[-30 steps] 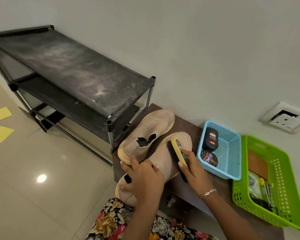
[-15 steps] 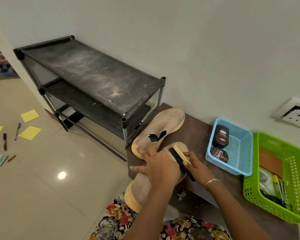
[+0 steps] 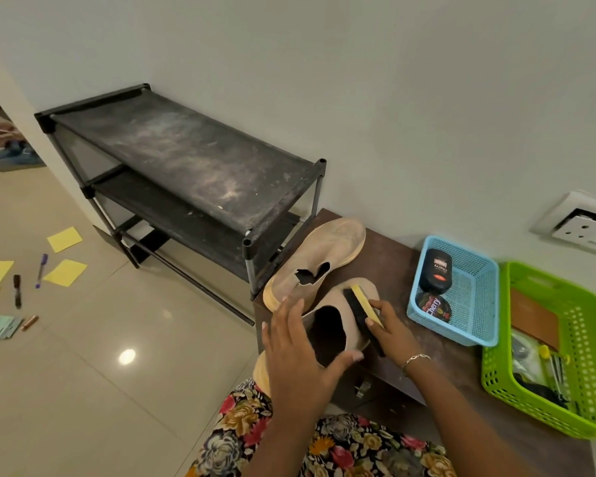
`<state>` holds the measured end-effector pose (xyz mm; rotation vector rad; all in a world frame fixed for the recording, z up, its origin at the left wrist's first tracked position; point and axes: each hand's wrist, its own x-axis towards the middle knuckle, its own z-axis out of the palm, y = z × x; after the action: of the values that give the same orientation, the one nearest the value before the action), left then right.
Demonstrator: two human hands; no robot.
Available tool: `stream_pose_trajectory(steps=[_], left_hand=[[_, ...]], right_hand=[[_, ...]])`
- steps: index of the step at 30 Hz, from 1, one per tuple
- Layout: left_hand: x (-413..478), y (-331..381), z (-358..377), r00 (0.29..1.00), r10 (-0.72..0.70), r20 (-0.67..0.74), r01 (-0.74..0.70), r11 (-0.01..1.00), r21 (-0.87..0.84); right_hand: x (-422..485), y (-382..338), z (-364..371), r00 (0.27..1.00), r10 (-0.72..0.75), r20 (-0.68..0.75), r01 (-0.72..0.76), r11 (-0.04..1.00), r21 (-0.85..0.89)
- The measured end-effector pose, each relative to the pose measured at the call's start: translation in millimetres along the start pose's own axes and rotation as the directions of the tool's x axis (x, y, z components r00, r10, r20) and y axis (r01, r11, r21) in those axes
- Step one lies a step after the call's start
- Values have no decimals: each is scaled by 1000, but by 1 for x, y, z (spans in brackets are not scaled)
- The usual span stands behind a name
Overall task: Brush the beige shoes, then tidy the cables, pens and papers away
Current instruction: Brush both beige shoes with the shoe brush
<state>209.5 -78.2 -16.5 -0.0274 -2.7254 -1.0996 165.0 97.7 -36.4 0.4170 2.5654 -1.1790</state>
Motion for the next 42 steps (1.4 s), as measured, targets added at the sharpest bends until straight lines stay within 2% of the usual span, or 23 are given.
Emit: stream_pose_trajectory(steps=[3, 7, 10, 16, 19, 23, 26, 30, 33, 35, 37, 42], left_hand=[[-15, -6, -1, 997, -43, 66, 40, 998, 54], [-19, -12, -6, 988, -112, 108, 115, 993, -26], [-18, -17, -9, 984, -127, 127, 131, 991, -20], [-14, -25, -22, 986, 38, 161, -29, 998, -60], [-9, -29, -31, 983, 11, 184, 19, 986, -163], [-19, -27, -25, 961, -119, 251, 167, 969, -180], [-25, -30, -18, 959, -131, 251, 180, 967, -183], [-27, -29, -18, 968, -130, 215, 169, 970, -172], [-27, -29, -18, 974, -135, 182, 168, 969, -182], [-27, -28, -19, 977, -108, 182, 142, 972, -187], [-27, -27, -20, 986, -21, 167, 50, 984, -173], [-23, -17, -22, 985, 170, -8, -170, 981, -90]], right_hand=[[-6, -5, -2, 1000, 11, -20, -9, 994, 107], [-29, -18, -3, 997, -64, -44, 72, 973, 218], [-43, -25, -3, 996, -85, -31, 90, 950, 299], [-60, -27, -8, 997, 17, -81, 24, 879, 477], [-68, -26, -7, 994, 71, -80, -16, 837, 546], [-77, -31, 1, 994, 86, -61, -36, 818, 574], [-86, -35, 7, 997, 49, -65, -1, 809, 588], [-103, -32, 17, 991, -50, -127, 109, 845, 524], [-115, -31, 25, 983, -138, -123, 180, 862, 474], [-119, -29, 27, 981, -155, -120, 194, 855, 481], [-120, -26, 28, 980, -147, -133, 195, 839, 508], [-117, -19, 28, 978, -108, -179, 190, 819, 541]])
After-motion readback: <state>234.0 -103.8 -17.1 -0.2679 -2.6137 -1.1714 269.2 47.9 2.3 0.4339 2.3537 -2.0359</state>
